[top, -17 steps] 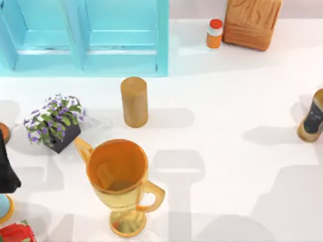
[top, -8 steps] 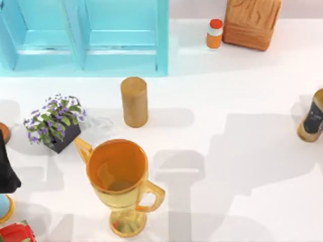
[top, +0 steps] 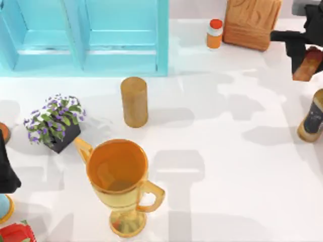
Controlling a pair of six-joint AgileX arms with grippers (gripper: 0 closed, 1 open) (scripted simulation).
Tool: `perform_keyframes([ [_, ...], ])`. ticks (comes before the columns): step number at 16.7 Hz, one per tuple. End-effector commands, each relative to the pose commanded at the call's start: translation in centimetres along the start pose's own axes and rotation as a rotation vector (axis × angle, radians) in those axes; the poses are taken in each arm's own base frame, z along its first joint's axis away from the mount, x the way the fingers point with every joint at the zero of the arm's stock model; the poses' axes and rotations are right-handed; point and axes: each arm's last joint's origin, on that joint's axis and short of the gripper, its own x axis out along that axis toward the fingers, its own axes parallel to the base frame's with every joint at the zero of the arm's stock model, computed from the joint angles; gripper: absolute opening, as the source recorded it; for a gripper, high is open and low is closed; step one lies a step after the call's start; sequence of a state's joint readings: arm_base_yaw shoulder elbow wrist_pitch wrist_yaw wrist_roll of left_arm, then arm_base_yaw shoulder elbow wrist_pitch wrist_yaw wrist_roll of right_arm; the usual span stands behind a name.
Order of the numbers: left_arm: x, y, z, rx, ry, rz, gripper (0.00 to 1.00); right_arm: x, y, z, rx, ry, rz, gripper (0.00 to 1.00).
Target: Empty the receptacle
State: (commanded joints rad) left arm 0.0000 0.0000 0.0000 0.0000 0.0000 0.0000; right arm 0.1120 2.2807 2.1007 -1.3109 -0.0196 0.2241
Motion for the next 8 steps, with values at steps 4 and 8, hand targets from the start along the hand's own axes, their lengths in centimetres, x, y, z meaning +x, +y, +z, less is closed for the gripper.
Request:
perform_keyframes([
  [4,0.0,0.0,0.0,0.0,0.0,0.0,1.0,3.5,8.9,-1.0,-0.06,0.052,-0.023,0.0],
  [8,0.0,0.0,0.0,0.0,0.0,0.0,1.0,4.8,12.0,-2.1,-0.087,0.073,-0.037,0.0],
])
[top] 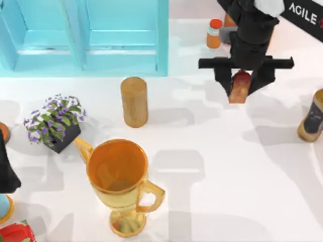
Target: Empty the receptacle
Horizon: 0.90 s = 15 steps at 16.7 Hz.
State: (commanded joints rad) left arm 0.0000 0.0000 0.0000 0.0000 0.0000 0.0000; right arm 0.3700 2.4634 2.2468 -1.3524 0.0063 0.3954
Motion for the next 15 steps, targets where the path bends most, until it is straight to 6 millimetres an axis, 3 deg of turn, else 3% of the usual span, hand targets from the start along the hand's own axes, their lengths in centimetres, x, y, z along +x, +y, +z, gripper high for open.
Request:
perform_keyframes([
  [4,0.0,0.0,0.0,0.0,0.0,0.0,1.0,0.1,-0.1,0.0,0.004,0.001,0.003,0.0],
  [11,0.0,0.0,0.0,0.0,0.0,0.0,1.0,4.2,0.0,0.0,0.0,-0.001,0.001,0.0],
  [15,0.0,0.0,0.0,0.0,0.0,0.0,1.0,4.5,0.0,0.0,0.0,0.0,0.0,0.0],
])
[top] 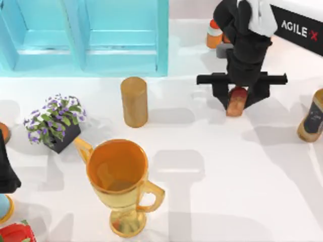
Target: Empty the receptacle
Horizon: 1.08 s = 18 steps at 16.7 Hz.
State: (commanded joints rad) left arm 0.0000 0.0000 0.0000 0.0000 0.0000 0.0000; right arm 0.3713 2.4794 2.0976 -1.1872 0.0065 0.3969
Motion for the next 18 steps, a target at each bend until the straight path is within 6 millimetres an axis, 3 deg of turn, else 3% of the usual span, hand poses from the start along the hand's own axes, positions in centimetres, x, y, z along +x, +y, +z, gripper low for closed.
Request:
perform_keyframes([
  [13,0.0,0.0,0.0,0.0,0.0,0.0,1.0,0.0,0.0,0.0,0.0,0.0,0.0,0.98],
  [18,0.0,0.0,0.0,0.0,0.0,0.0,1.0,0.0,0.0,0.0,0.0,0.0,0.0,1.0],
])
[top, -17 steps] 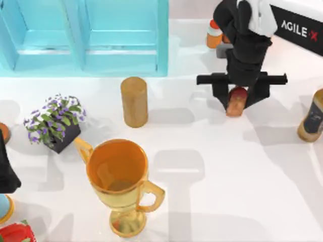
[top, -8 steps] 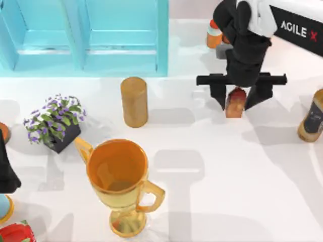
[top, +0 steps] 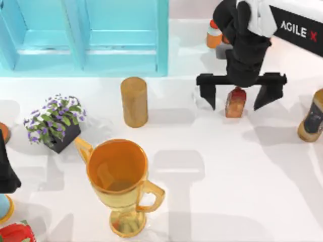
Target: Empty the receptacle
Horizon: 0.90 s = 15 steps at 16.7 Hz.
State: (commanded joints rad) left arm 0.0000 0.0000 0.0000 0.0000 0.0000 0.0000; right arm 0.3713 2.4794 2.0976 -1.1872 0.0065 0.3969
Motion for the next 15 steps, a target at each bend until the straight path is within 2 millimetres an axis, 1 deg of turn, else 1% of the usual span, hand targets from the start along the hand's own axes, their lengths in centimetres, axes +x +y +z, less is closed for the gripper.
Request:
perform_keyframes([
  [5,0.0,0.0,0.0,0.0,0.0,0.0,1.0,-0.1,-0.1,0.1,0.002,0.0,0.0,1.0],
  [7,0.0,0.0,0.0,0.0,0.0,0.0,1.0,-0.8,-0.1,0.2,0.006,0.001,0.0,1.0],
  [8,0.0,0.0,0.0,0.0,0.0,0.0,1.0,-1.5,0.0,0.3,0.007,0.0,0.002,1.0],
  [12,0.0,0.0,0.0,0.0,0.0,0.0,1.0,-5.5,0.1,0.4,0.005,-0.009,0.008,1.0],
  [15,0.0,0.0,0.0,0.0,0.0,0.0,1.0,-7.5,-0.1,0.1,0.003,-0.001,0.001,1.0],
])
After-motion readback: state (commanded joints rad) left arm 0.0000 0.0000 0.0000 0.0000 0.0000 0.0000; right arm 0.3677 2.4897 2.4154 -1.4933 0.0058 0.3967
